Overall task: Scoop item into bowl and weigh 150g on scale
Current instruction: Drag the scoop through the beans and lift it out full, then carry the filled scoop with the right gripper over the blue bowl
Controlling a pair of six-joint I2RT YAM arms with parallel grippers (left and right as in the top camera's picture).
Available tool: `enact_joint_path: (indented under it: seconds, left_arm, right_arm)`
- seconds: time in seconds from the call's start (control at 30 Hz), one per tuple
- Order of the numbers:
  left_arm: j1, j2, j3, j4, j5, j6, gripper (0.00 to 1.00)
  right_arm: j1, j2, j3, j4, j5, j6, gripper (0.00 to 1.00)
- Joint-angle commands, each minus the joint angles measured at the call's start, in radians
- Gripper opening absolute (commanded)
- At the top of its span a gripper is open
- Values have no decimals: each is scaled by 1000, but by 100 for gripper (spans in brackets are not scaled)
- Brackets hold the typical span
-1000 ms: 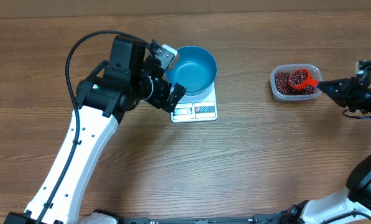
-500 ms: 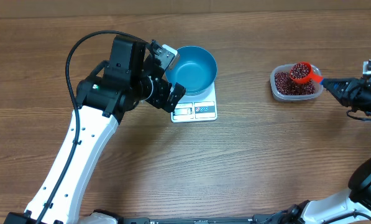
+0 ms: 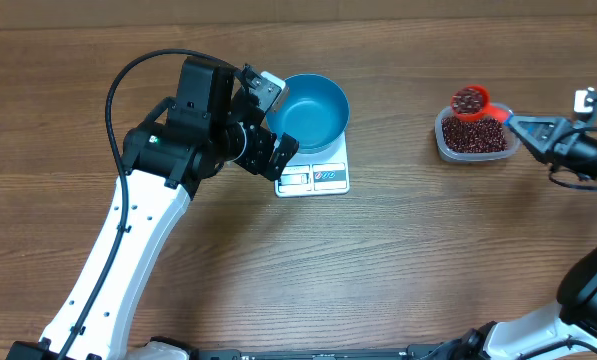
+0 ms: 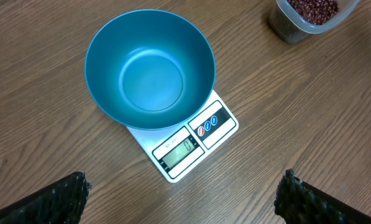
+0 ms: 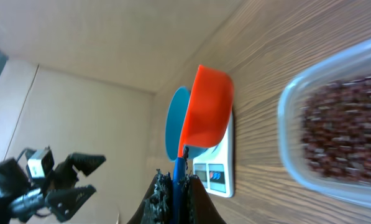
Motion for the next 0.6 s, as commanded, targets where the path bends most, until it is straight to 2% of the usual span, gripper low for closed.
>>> enact_joint_path:
  seconds: [0.0, 0.3, 0.57]
  left_arm:
    - [-3, -24, 15, 1, 15, 19, 100]
    - [-3, -24, 15, 1, 15, 19, 100]
    - [-3, -24, 15, 1, 15, 19, 99]
  right_arm:
    - [85, 8, -3, 2, -45, -12, 4]
    - [292, 8, 35, 40, -44, 23, 4]
    - [503, 8, 36, 367, 11, 335, 4]
